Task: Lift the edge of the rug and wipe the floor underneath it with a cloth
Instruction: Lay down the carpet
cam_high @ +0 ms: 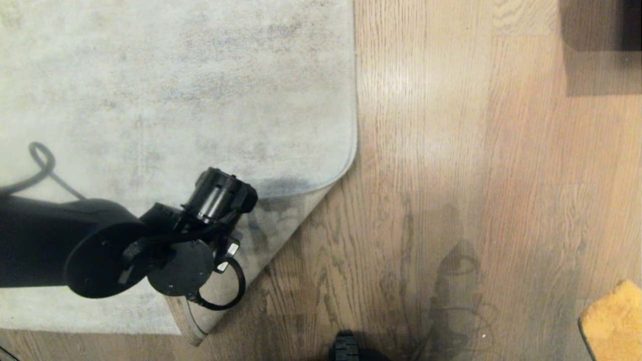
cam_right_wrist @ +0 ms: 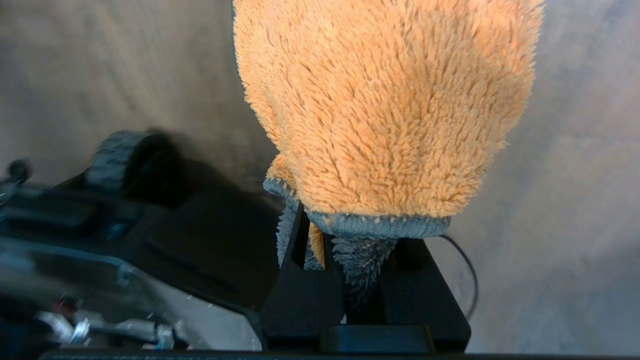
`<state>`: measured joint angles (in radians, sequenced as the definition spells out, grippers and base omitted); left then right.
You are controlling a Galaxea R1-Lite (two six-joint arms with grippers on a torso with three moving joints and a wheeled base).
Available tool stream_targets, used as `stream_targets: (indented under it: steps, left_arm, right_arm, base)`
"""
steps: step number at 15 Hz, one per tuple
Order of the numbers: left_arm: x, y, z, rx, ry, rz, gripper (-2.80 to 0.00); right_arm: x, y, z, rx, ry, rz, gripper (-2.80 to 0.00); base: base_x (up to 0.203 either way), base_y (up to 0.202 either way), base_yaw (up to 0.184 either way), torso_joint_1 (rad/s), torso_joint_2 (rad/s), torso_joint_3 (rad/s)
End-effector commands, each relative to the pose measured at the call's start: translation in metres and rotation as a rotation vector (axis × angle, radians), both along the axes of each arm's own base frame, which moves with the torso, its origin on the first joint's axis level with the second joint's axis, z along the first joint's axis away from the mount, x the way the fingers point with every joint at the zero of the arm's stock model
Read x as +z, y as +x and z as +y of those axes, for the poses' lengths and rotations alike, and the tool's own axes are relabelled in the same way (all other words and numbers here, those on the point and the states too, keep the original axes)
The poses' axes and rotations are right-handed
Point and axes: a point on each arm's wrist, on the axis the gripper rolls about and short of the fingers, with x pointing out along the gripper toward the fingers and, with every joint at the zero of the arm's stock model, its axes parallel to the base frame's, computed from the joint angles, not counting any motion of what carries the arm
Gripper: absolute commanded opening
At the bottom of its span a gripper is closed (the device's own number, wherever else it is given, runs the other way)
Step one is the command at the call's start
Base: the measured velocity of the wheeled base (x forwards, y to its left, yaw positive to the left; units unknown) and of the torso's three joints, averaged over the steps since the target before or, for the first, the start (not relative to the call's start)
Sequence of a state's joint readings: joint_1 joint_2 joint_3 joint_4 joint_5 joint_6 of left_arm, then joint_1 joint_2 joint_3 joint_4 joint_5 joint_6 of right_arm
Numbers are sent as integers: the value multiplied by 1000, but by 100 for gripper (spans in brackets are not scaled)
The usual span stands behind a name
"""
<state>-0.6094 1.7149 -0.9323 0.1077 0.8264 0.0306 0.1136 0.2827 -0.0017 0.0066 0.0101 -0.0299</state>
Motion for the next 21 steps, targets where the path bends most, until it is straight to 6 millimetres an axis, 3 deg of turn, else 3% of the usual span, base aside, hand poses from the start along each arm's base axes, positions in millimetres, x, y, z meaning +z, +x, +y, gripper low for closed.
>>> stream_targets:
  steps: [1,9,21]
  left_arm:
    - [2,-1,1,4,0,-7,-280]
    - [3,-3,2,7,3,-10,-280]
    - [1,-7,5,12,1,-7,-280]
  right_arm:
    - [0,0,0,-103,-1,3,-280]
    - [-3,-22,0,-113,18,-286,-280]
    - [-3,-22,0,-112,19,-287,-280]
  base:
    - [0,0,0,0,0,0]
    - [0,0,0,0,0,0]
    - [0,0,0,0,0,0]
